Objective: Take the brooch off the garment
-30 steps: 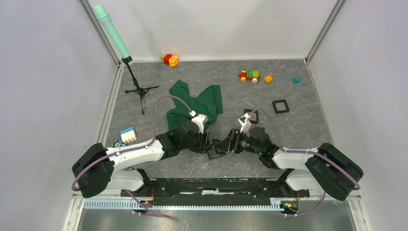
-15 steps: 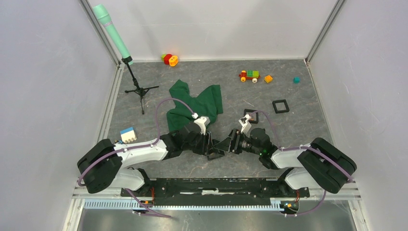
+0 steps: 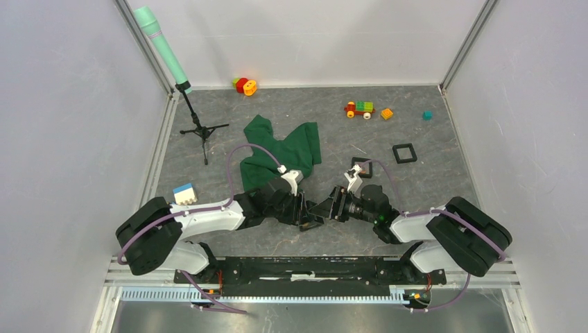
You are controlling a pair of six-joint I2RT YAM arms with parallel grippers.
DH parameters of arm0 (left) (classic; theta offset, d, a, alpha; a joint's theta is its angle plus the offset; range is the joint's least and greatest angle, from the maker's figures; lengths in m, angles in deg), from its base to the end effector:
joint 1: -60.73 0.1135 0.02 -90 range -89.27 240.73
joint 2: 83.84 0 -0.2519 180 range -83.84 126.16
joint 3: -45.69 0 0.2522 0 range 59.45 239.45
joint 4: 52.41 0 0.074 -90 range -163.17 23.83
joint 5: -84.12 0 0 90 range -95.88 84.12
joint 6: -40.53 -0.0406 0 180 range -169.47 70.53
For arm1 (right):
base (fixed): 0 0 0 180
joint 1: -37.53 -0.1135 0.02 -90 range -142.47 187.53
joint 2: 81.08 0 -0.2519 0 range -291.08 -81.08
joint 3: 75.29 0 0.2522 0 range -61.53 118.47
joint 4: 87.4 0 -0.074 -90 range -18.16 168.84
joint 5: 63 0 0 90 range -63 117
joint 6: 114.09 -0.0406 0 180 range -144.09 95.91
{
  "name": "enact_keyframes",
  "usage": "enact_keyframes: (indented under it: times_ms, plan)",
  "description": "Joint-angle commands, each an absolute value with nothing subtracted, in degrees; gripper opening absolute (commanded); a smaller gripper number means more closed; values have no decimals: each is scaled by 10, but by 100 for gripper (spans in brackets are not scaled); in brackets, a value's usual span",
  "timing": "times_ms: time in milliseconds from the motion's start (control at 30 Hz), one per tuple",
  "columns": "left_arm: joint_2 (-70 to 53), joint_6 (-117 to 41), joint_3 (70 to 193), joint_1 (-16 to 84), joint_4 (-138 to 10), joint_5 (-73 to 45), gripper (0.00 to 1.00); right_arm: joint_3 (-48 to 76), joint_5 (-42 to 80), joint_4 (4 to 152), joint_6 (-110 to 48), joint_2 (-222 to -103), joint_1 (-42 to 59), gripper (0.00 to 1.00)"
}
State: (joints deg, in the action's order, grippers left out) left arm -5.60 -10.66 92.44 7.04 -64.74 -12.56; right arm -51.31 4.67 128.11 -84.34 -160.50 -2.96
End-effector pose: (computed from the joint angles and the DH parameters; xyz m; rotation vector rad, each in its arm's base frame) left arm 0.1538 -0.2173 0.1492 0.3891 2.4944 -0.8791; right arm 0.1586 0.1557 0.1154 0.0776 2.2215 1.4661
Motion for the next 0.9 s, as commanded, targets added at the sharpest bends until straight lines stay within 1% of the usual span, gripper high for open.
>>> enact_keyframes:
  times_ms: [0, 100, 300, 333, 400, 533, 700, 867]
  plan:
    - [-67, -78, 927, 72, -614, -141, 43, -514, 39, 1312, -843, -1609, -27, 59]
    - [-68, -73, 926, 72, -606, -141, 43, -515, 39, 1317, -845, -1609, -26, 59]
    - [-52, -61, 921, 72, -588, -152, 48, -517, 40, 1320, -846, -1609, -26, 59]
    - [-50, -60, 921, 72, -588, -152, 49, -517, 40, 1321, -846, -1609, -26, 59]
    - [-47, -59, 919, 72, -584, -154, 55, -518, 40, 1322, -846, -1610, -25, 59]
    - [-45, -53, 915, 72, -573, -155, 56, -521, 41, 1324, -847, -1609, -25, 59]
    - [-41, -49, 915, 72, -567, -149, 62, -528, 40, 1335, -853, -1610, -21, 59]
    - [-41, -43, 911, 72, -556, -145, 63, -535, 39, 1344, -855, -1612, -19, 59]
